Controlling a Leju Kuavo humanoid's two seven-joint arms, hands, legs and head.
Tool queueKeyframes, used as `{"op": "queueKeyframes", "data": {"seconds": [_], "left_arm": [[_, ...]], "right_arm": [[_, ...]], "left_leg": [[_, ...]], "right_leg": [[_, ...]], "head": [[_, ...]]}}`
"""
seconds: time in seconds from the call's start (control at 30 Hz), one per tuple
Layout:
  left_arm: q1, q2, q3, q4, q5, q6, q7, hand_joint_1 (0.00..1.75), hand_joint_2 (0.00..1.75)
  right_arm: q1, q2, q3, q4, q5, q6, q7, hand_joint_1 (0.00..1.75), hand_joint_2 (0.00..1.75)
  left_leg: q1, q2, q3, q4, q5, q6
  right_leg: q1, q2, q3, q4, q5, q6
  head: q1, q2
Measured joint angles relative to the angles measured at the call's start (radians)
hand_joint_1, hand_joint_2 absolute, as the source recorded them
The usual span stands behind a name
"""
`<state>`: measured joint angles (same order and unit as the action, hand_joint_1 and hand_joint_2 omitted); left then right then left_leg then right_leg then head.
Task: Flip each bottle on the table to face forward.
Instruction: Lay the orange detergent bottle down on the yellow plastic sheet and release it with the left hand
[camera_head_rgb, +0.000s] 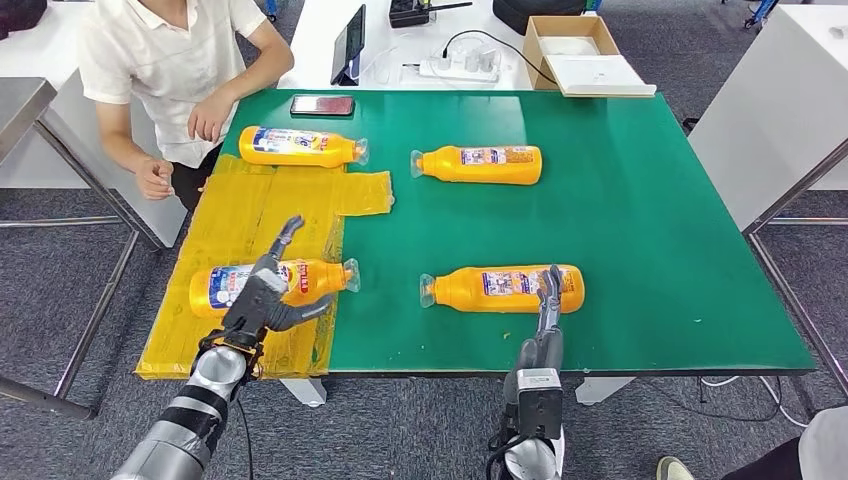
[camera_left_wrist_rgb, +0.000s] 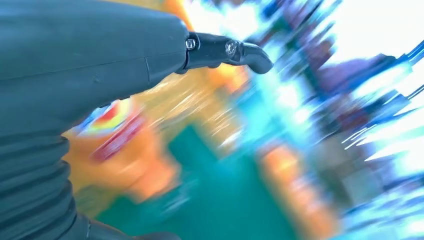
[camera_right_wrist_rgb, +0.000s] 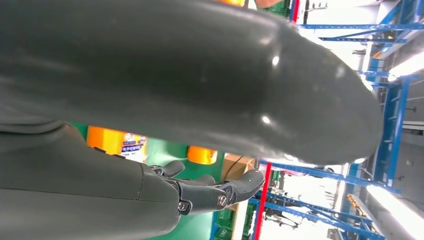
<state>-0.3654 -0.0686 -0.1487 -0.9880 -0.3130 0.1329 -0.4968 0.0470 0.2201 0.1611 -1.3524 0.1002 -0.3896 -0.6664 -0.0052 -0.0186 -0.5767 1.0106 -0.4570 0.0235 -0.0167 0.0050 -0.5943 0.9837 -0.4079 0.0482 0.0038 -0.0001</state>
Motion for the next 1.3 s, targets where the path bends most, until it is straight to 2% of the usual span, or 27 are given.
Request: {"op": "queueKeyframes", "data": {"seconds": [0.1, 0.27, 0.4, 0.47, 0.53, 0.63, 0.77, 0.83, 0.97, 1.17, 1.3], "left_arm": [[0.067, -0.016, 0.019, -0.155, 0.029, 0.087, -0.074, 0.0, 1.75], [0.132, -0.031, 0.029, -0.315, 0.039, 0.157, -0.111, 0.0, 1.75], [0.172, -0.047, 0.034, -0.429, 0.095, 0.274, -0.167, 0.0, 1.75], [0.195, -0.053, 0.033, -0.497, 0.127, 0.335, -0.169, 0.0, 1.75], [0.217, -0.055, 0.029, -0.565, 0.171, 0.359, -0.169, 0.0, 1.75], [0.244, -0.057, 0.019, -0.642, 0.243, 0.31, -0.168, 0.0, 1.75], [0.27, -0.061, 0.005, -0.69, 0.303, 0.212, -0.154, 0.0, 1.75], [0.282, -0.063, -0.002, -0.697, 0.313, 0.194, -0.145, 0.0, 1.75], [0.297, -0.067, -0.012, -0.699, 0.316, 0.188, -0.14, 0.0, 1.75], [0.3, -0.071, -0.013, -0.699, 0.318, 0.186, -0.138, 0.0, 1.75], [0.304, -0.072, -0.015, -0.699, 0.324, 0.172, -0.131, 0.0, 1.75]], "right_arm": [[0.004, -0.001, -0.001, -0.001, 0.003, -0.006, 0.0, 0.0, 0.0], [0.006, -0.003, -0.002, -0.001, 0.008, -0.017, 0.0, 0.0, 0.0], [0.002, -0.011, 0.01, 0.0, 0.073, -0.08, 0.0, 0.0, 1.75], [-0.011, -0.029, 0.027, 0.01, 0.172, -0.126, 0.003, 0.0, 1.75], [-0.039, -0.06, 0.041, 0.039, 0.328, -0.165, 0.027, 0.0, 1.75], [-0.096, -0.121, 0.048, 0.109, 0.567, -0.213, 0.122, 0.0, 1.75], [-0.184, -0.207, 0.033, 0.235, 0.777, -0.239, 0.255, 0.0, 1.75], [-0.218, -0.239, 0.016, 0.292, 0.832, -0.244, 0.286, 0.0, 1.75], [-0.257, -0.275, -0.007, 0.365, 0.858, -0.245, 0.299, 0.0, 1.75], [-0.271, -0.291, -0.02, 0.408, 0.877, -0.245, 0.304, 0.0, 1.75], [-0.281, -0.296, -0.036, 0.43, 0.943, -0.245, 0.33, 0.0, 1.75]], "left_leg": [[0.0, 0.001, -0.001, 0.0, 0.0, 0.0], [0.0, 0.0, -0.002, 0.0, 0.0, 0.0], [0.0, 0.0, -0.002, 0.0, 0.0, 0.0], [0.0, 0.001, -0.002, 0.0, 0.0, 0.0], [0.0, 0.001, -0.002, 0.0, 0.0, 0.0], [0.0, -0.001, -0.002, 0.0, 0.0, 0.0], [-0.001, -0.001, -0.002, 0.0, 0.0, 0.001], [-0.002, -0.001, -0.002, 0.001, 0.0, 0.001], [-0.001, -0.001, -0.002, 0.001, 0.0, 0.001], [0.0, -0.001, -0.002, 0.001, 0.0, 0.0], [0.0, -0.001, -0.002, 0.001, 0.0, 0.0]], "right_leg": [[0.0, 0.001, -0.001, 0.0, 0.0, 0.0], [0.0, 0.001, -0.002, 0.0, 0.0, 0.0], [0.0, 0.001, -0.002, 0.0, 0.0, 0.0], [0.0, 0.001, -0.002, 0.0, 0.0, 0.0], [0.0, 0.001, -0.002, 0.0, 0.0, 0.0], [0.0, 0.0, -0.002, -0.001, 0.0, 0.0], [-0.001, 0.0, -0.001, -0.001, 0.001, 0.001], [-0.001, 0.0, -0.001, -0.001, 0.001, 0.002], [-0.001, 0.0, -0.002, -0.001, 0.001, 0.002], [0.0, 0.001, -0.002, -0.001, 0.001, 0.002], [0.0, 0.001, -0.002, -0.001, 0.001, 0.002]], "head": [[0.0, 0.0], [0.0, 0.0], [0.0, 0.0], [0.0, 0.0], [0.0, 0.0], [0.0, 0.0], [0.0, 0.0], [0.0, 0.0], [0.0, 0.0], [0.0, 0.0], [0.0, 0.0]]}}
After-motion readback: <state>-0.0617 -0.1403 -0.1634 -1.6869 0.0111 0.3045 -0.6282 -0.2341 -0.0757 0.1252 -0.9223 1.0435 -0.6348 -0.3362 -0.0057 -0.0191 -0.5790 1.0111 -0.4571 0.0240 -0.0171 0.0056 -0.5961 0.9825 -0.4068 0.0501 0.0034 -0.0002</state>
